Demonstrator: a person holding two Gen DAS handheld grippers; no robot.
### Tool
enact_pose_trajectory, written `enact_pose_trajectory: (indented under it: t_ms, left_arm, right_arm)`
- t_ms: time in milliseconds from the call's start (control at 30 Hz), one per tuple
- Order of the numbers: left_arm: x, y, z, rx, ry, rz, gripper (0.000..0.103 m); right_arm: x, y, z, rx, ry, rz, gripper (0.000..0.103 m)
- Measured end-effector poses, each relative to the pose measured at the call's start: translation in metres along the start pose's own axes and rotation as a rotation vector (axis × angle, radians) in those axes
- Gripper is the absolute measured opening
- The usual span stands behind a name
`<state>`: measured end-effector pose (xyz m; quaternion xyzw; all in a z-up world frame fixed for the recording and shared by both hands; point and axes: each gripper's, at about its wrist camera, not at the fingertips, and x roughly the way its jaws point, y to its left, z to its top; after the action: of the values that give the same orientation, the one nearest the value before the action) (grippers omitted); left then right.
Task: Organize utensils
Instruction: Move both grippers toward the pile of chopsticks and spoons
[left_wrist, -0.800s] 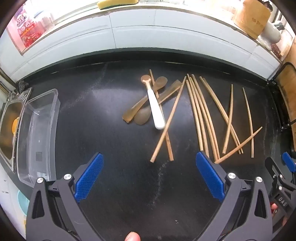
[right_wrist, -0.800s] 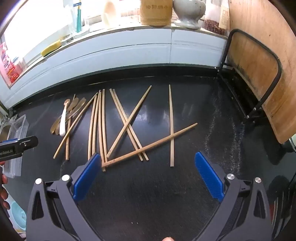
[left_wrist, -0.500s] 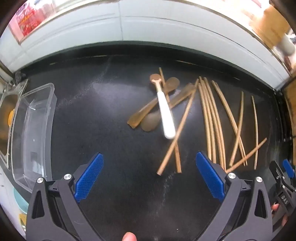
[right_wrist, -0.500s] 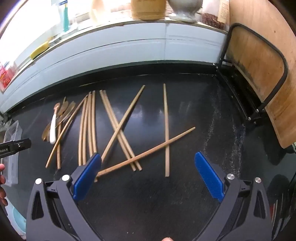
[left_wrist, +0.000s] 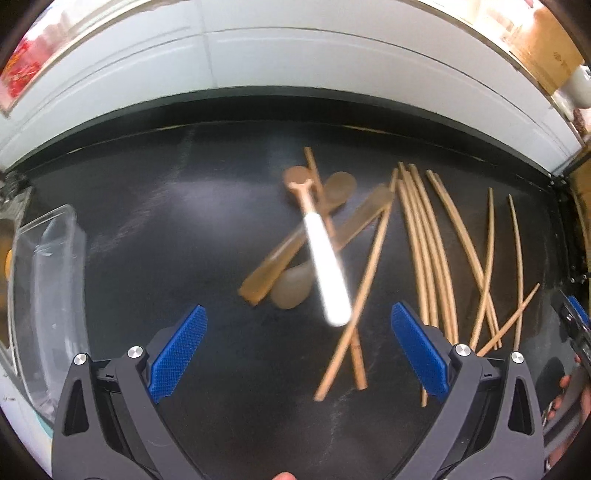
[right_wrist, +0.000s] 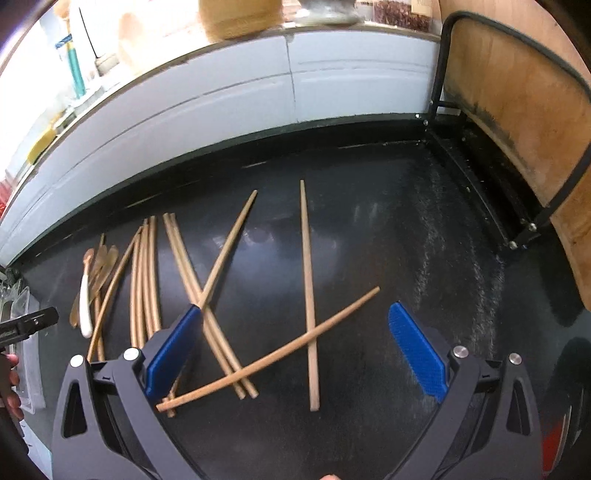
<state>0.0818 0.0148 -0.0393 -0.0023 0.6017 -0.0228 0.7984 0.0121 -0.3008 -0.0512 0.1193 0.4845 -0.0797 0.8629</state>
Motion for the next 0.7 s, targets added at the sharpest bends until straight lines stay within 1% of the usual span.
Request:
enact_pose_trajectory:
  t_ms: [67,100,133,267,400,467,567,667,700]
  left_arm:
    - [0.006,-0.009,0.007,0.014,0.003,0.004,0.097]
    - [0.009,-0.014,0.008,0.012,-0.005,-0.009,0.097]
    - [0.014,-0.018,0.01,0.014,0.002,-0.005,0.097]
    - [0.032,-0.025,0.011,0.014,0.045,0.009,0.097]
    - [0.043,-0.027,0.014,-0.007,0.048,-0.005,0.097]
    - [0.044,-0.026,0.014,-0.028,0.044,-0.026,0.097]
    - [0.046,-0.019,0.011,-0.056,0.064,-0.073,0.091]
    - [0.051,-0.02,0.01,-0.048,0.075,-0.084,0.085]
    - [0.053,-0.018,0.011,-0.038,0.07,-0.076,0.08]
  right_arm:
    - [0.014,-0.004,0.004,-0.004,0.017,0.007,0.098]
    - [0.019,-0.004,0.006,-0.008,0.023,0.001,0.098]
    - [0.027,-0.004,0.009,-0.02,0.029,-0.006,0.098]
    - [0.052,-0.003,0.019,-0.067,0.056,-0.06,0.098]
    - [0.071,-0.001,0.026,-0.1,0.077,-0.069,0.098]
    - [0.078,0.003,0.03,-0.132,0.081,-0.077,0.098]
    - [0.084,0.009,0.032,-0.162,0.08,-0.077,0.098]
    - [0.097,0.012,0.029,-0.187,0.11,-0.075,0.098]
    - [0.102,0.011,0.027,-0.189,0.123,-0.065,0.098]
